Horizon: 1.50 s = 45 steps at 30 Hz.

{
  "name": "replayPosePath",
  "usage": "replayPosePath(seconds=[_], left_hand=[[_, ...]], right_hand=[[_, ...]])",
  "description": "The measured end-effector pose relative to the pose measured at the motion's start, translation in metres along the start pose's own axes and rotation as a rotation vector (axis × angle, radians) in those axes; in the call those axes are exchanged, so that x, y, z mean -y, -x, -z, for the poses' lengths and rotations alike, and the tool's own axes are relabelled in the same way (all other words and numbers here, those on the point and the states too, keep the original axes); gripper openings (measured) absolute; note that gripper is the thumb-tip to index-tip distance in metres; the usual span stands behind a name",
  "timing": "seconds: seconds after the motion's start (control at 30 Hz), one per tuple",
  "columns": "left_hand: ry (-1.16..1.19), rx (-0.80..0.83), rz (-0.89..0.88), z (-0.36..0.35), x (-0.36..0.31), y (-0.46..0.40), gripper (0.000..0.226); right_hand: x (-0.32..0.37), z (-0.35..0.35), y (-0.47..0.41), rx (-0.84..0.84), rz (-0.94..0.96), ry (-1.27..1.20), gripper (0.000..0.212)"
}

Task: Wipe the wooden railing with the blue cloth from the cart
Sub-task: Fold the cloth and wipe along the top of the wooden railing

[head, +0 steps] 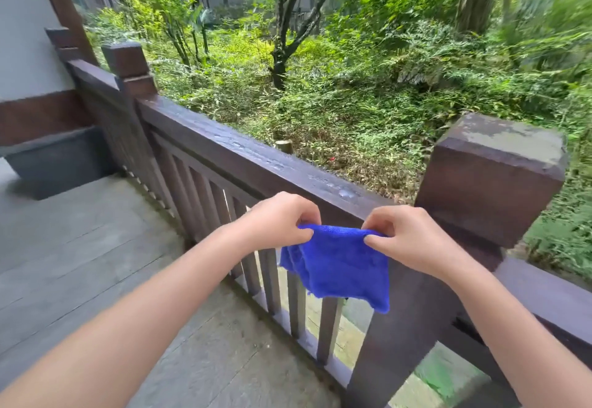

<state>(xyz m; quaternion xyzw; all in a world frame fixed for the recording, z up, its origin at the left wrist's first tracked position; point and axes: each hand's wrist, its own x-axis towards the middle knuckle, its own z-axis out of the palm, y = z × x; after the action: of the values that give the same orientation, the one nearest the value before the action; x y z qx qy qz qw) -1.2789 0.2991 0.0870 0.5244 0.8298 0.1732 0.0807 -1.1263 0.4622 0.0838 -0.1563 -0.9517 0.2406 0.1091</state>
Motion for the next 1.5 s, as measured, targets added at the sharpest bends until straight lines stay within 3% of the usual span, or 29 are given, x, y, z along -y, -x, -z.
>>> replayPosePath(seconds=[0.3, 0.47, 0.67, 0.73, 0.83, 0.9, 1.0, 1.17, 1.37, 1.5], left_hand=[[-0.109, -0.038, -0.155, 0.01, 0.045, -0.08, 0.022], [-0.032, -0.031, -0.297, 0.02, 0.056, -0.131, 0.016], [-0.095, 0.079, -0.411, 0.005, 0.059, -0.206, 0.02], [-0.075, 0.101, -0.432, -0.006, 0.061, -0.219, 0.03], [-0.057, -0.078, -0.535, -0.032, 0.07, -0.208, 0.048], [-0.109, -0.046, -0.613, -0.056, 0.071, -0.184, 0.054], [-0.22, 0.082, -0.614, -0.085, 0.068, -0.17, 0.056], [-0.223, 0.057, -0.642, -0.085, 0.074, -0.184, 0.055], [-0.264, 0.067, -0.533, -0.059, 0.127, -0.202, 0.055], [-0.219, 0.034, -0.483, -0.043, 0.159, -0.192, 0.071]], right_hand=[[0.003, -0.029, -0.049, -0.259, -0.211, -0.018, 0.012], [0.001, -0.024, -0.084, -0.353, -0.333, 0.14, 0.012], [-0.016, -0.026, -0.128, -0.327, -0.645, 0.392, 0.022], [-0.023, -0.031, -0.133, -0.342, -0.657, 0.376, 0.03], [-0.027, -0.056, -0.12, -0.499, -0.541, 0.385, 0.045], [-0.027, -0.079, -0.108, -0.431, -0.505, 0.436, 0.048], [-0.035, -0.102, -0.099, -0.23, -0.606, 0.453, 0.053], [-0.037, -0.109, -0.111, -0.244, -0.65, 0.502, 0.062], [-0.014, -0.121, -0.177, -0.241, -0.624, 0.353, 0.059], [0.006, -0.133, -0.199, -0.219, -0.536, 0.32, 0.06]])
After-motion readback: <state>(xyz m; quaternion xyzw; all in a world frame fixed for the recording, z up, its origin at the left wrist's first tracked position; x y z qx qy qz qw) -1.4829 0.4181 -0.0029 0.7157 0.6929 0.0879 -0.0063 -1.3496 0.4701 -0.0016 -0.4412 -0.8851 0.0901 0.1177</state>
